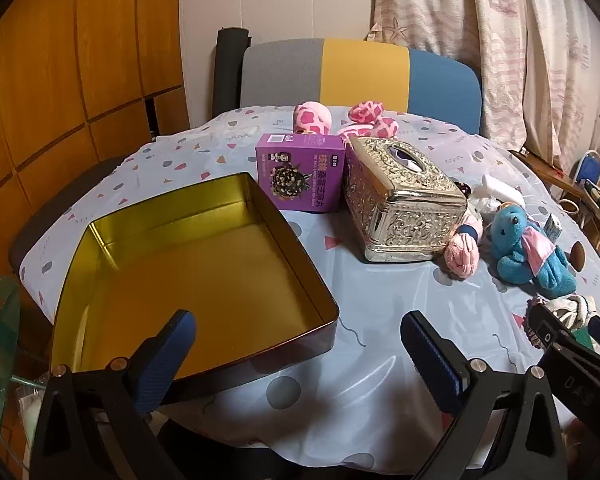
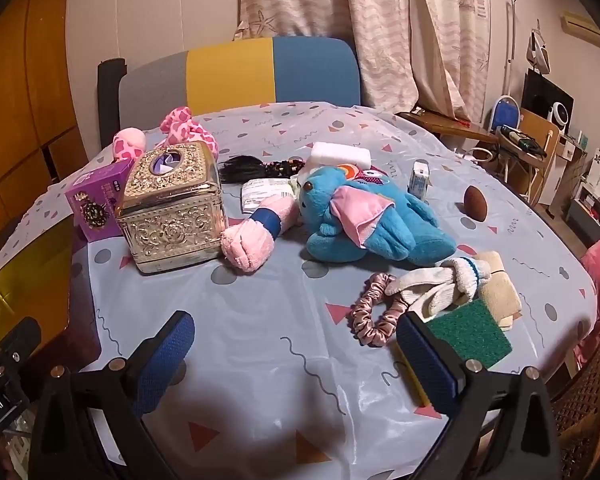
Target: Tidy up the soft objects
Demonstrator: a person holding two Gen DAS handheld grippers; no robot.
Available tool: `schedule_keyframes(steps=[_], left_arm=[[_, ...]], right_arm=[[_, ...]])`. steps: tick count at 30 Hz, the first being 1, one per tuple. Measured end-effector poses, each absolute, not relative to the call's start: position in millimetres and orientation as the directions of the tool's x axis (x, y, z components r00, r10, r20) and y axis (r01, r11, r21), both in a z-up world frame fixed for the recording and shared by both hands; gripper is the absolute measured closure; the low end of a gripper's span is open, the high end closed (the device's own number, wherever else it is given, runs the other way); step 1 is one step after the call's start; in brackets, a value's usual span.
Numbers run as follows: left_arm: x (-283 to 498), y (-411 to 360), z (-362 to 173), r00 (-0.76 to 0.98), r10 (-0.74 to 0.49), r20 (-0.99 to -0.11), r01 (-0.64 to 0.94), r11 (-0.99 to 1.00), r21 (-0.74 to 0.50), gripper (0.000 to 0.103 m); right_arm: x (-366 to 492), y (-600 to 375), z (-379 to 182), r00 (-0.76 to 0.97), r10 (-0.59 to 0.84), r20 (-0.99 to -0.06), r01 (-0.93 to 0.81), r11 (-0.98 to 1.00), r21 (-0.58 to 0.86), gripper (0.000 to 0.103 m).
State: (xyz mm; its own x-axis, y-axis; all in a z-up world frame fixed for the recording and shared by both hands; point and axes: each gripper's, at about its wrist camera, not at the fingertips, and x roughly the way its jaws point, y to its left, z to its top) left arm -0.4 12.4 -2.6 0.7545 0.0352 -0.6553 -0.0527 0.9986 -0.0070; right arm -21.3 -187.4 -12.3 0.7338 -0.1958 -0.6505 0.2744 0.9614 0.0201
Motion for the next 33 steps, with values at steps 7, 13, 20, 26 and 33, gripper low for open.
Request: schedule_keyframes(steps=[7,13,20,26,33], left_arm=[[0.9,14.9,-3.6,0.75,0.033,-0.661,-0.057,0.998,-0.016,0.0],[1.6,16.6,-3.8,0.747,0.034,-0.664,-0.061,0.998,-0.018,0.0],[0.7,16.6,-3.5,0.75,0.034,-0.66,-0.06,0.998,-0.017,0.0],[0.4,16.2,-3.3,0.75,0.033,-0.661,-0.059,0.998,-0.018,0.0],[-1.0,15.2,-3.9,0.748,0.031,-0.663,-0.057,0.998,-0.017,0.0]], right_arm=[[-20.4,-186.9,-14.5,0.734,-0.192,-0.652,0.272,0.962,0.022,0.0],[-19.7,-186.2,-14.7,0.734,-0.188,-0.652,0.268,0.963,0.023,0.0],[-19.7,-185.9,-13.7,0.737,-0.186,-0.649,0.264,0.964,0.023,0.0],[-19.6,-185.6,-13.6,0.736,-0.186,-0.651,0.265,0.964,0.023,0.0],[-19.4,-186.8,-14.5,0.734,-0.185,-0.653,0.265,0.964,0.024,0.0]])
